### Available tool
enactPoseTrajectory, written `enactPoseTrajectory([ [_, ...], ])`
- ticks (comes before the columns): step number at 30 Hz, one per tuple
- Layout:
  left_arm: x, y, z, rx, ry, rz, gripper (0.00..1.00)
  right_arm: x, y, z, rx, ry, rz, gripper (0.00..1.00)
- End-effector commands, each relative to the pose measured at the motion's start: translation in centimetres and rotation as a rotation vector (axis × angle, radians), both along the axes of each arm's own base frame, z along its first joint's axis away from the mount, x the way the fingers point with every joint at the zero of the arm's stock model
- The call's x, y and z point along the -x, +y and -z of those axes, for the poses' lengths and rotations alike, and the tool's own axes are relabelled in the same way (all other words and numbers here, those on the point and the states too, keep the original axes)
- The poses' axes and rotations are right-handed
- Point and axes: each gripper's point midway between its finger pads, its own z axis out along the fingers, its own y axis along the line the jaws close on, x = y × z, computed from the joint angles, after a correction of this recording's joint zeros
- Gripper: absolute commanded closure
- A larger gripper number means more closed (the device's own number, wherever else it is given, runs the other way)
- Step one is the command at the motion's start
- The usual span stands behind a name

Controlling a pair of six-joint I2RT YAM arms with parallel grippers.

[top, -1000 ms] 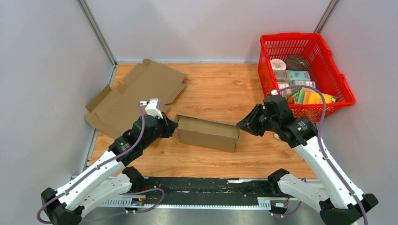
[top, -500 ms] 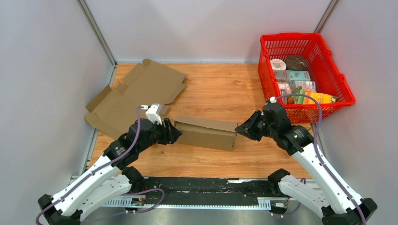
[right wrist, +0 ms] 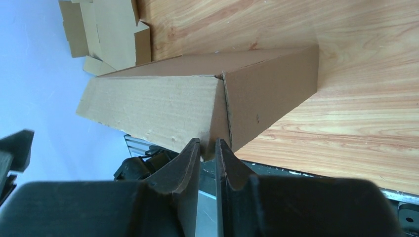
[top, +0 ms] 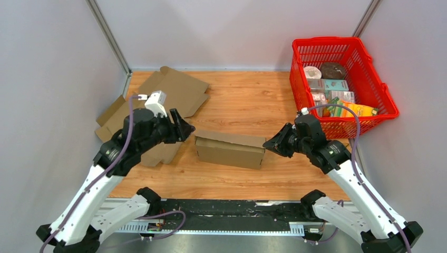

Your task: Fold the paper box

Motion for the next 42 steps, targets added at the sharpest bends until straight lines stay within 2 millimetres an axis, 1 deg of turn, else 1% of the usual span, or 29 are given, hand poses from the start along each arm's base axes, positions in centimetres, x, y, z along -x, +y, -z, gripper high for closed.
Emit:
enactPoseTrajectory([
  [1,-2.2,-0.2,3.4,-0.068,0.12,0.006,0.4,-0.5,0.6,-1.3,-0.01,-0.063,-0.043,0.82],
  [3,-3.1,-0.4,3.9,-0.081,0.115,0.009,0.47,-0.6,0.6,-1.4,-0.004,-0.072,-0.047,0.82],
  [4,-3.4,-0.5,4.9,-0.087,0.136,0.009,0.5,-0.6,0.6,-1.3,0.002,-0.073,-0.05,0.82],
  [5,-3.8,-0.9,4.8,-0.072,0.118,0.019,0.51,-0.6,0.4,-1.3,0.009,-0.078,-0.051,0.82],
  [6,-3.7,-1.3,5.0,-0.063,0.119,0.04,0.54,-0.6,0.4,-1.3,0.012,-0.082,-0.053,0.82],
  [7,-3.6,-1.4,6.1,-0.063,0.137,0.045,0.54,-0.6,0.3,-1.1,0.018,-0.081,-0.055,0.82],
  [8,-3.9,-1.7,6.2,-0.049,0.123,0.05,0.54,-0.6,0.3,-0.9,0.022,-0.081,-0.058,0.82],
  [9,-3.6,-1.8,7.5,-0.053,0.146,0.063,0.54,-0.5,0.3,-0.8,0.024,-0.083,-0.062,0.82],
  [11,-3.3,-1.8,8.6,-0.055,0.165,0.063,0.54,-0.3,0.2,0.1,0.036,-0.067,-0.066,0.83],
  [12,-2.9,-1.5,9.9,-0.066,0.187,0.061,0.57,-0.4,0.1,0.3,0.043,-0.078,-0.071,0.82],
  [14,-2.3,-1.1,11.3,-0.076,0.209,0.055,0.67,-0.1,-0.2,1.9,0.072,-0.054,-0.072,0.83],
  [15,-1.8,-0.5,12.6,-0.091,0.222,0.039,0.73,-0.1,-0.3,2.4,0.087,-0.073,-0.092,0.84],
  [16,-1.4,-0.2,13.4,-0.096,0.233,0.031,0.74,0.3,-0.6,4.2,0.111,-0.049,-0.103,0.85],
  [17,-1.1,0.1,14.0,-0.098,0.238,0.024,0.74,0.6,-0.6,5.1,0.124,-0.053,-0.13,0.85],
  [18,-0.4,0.6,15.5,-0.106,0.258,0.015,0.73,0.4,-0.4,5.5,0.13,-0.103,-0.174,0.85],
  [20,0.1,0.7,16.5,-0.105,0.268,0.02,0.71,1.6,-0.6,8.4,0.153,-0.073,-0.228,0.84],
  [23,0.8,1.1,18.0,-0.121,0.3,0.016,0.7,2.2,-0.5,9.8,0.163,-0.08,-0.285,0.85],
  [25,1.6,1.5,19.2,-0.13,0.338,0.008,0.75,2.6,-0.3,9.9,0.148,-0.081,-0.307,0.85],
  [27,2.7,1.6,20.3,-0.121,0.379,0.016,0.77,3.6,-0.9,10.3,0.168,-0.064,-0.306,0.85],
  [29,3.8,1.6,20.6,-0.096,0.414,0.022,0.78,4.4,-1.5,10.2,0.185,-0.05,-0.307,0.84],
  [32,5.7,1.2,20.2,-0.001,0.435,0.03,0.7,6.3,-2.0,9.5,0.17,-0.016,-0.322,0.78],
  [33,6.5,1.2,20.1,0.046,0.434,0.027,0.63,7.1,-2.0,9.2,0.151,-0.004,-0.33,0.75],
  [35,7.4,1.1,20.0,0.085,0.439,0.042,0.54,8.4,-1.8,9.1,0.111,0.031,-0.348,0.71],
  [37,8.2,1.0,19.8,0.117,0.442,0.053,0.49,9.2,-1.7,9.1,0.086,0.035,-0.368,0.65],
  [38,8.4,1.0,19.2,0.131,0.433,0.061,0.42,9.3,-1.8,9.1,0.09,0.025,-0.374,0.62],
  [39,8.6,0.9,18.7,0.131,0.423,0.082,0.38,9.0,-1.9,9.1,0.102,0.009,-0.378,0.53],
  [40,8.9,0.7,18.1,0.134,0.414,0.105,0.34,8.7,-1.9,8.4,0.11,-0.016,-0.382,0.49],
  [41,8.7,0.7,15.8,0.147,0.365,0.117,0.31,8.7,-2.1,8.1,0.128,-0.012,-0.388,0.46],
  [42,9.1,1.1,15.2,0.116,0.35,0.13,0.3,8.6,-2.1,7.6,0.142,-0.036,-0.41,0.41],
])
